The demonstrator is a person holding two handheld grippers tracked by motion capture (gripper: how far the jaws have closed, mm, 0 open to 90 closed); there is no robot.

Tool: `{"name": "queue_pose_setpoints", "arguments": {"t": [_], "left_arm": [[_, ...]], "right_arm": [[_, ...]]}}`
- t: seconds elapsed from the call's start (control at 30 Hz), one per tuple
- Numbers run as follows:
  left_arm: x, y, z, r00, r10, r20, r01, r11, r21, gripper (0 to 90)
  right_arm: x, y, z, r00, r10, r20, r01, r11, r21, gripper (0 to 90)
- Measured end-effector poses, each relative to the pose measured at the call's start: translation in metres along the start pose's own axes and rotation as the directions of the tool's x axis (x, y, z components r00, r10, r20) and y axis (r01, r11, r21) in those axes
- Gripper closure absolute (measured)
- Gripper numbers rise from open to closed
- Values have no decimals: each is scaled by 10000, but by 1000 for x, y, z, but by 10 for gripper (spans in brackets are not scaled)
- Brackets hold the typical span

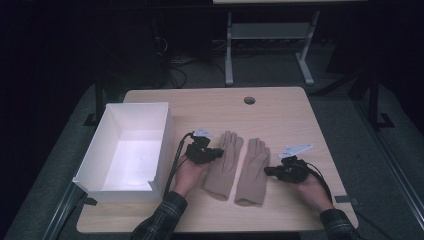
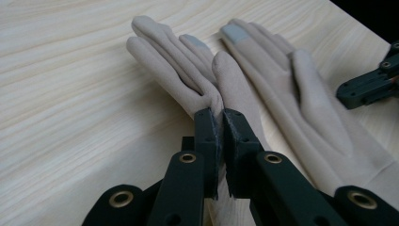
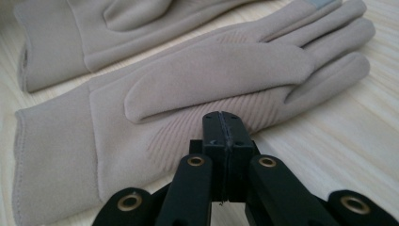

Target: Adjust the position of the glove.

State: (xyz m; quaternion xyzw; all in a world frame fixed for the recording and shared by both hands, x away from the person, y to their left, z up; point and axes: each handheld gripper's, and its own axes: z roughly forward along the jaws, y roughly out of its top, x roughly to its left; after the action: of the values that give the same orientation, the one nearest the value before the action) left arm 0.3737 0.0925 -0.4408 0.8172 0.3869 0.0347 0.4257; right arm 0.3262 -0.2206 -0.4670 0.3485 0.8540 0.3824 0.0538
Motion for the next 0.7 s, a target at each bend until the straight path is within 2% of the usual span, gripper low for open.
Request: {"name": "queue_pose_setpoints", "arguments": {"t": [0.1, 0.27, 0.3, 0.47, 0.6, 0.7], "left_arm": [[-4, 2, 2, 9999, -32, 135, 33, 10000, -32, 841], [-17, 11, 5, 9987, 372, 345, -374, 9993, 70, 840], [-19, 12, 5, 9988, 275, 406, -274, 9996, -38, 841], [-25, 19, 6, 9979, 312, 575, -306, 9995, -127, 841], [-34, 25, 9, 9959, 458, 777, -444, 9988, -190, 840], [-45, 29, 16, 9936, 519, 1003, -494, 9984, -270, 838]], "right_arm": [[1, 2, 2, 10000, 6, -31, -6, 10000, 5, 898], [4, 5, 6, 9999, -101, -65, 102, 9999, 45, 900], [3, 5, 6, 9999, -155, -71, 155, 9999, 27, 900], [3, 5, 7, 9998, -47, -182, 46, 10000, -12, 900], [4, 6, 8, 9997, -100, -212, 100, 9999, -36, 900], [6, 10, 13, 9991, 21, -414, -21, 10000, -4, 900]]}}
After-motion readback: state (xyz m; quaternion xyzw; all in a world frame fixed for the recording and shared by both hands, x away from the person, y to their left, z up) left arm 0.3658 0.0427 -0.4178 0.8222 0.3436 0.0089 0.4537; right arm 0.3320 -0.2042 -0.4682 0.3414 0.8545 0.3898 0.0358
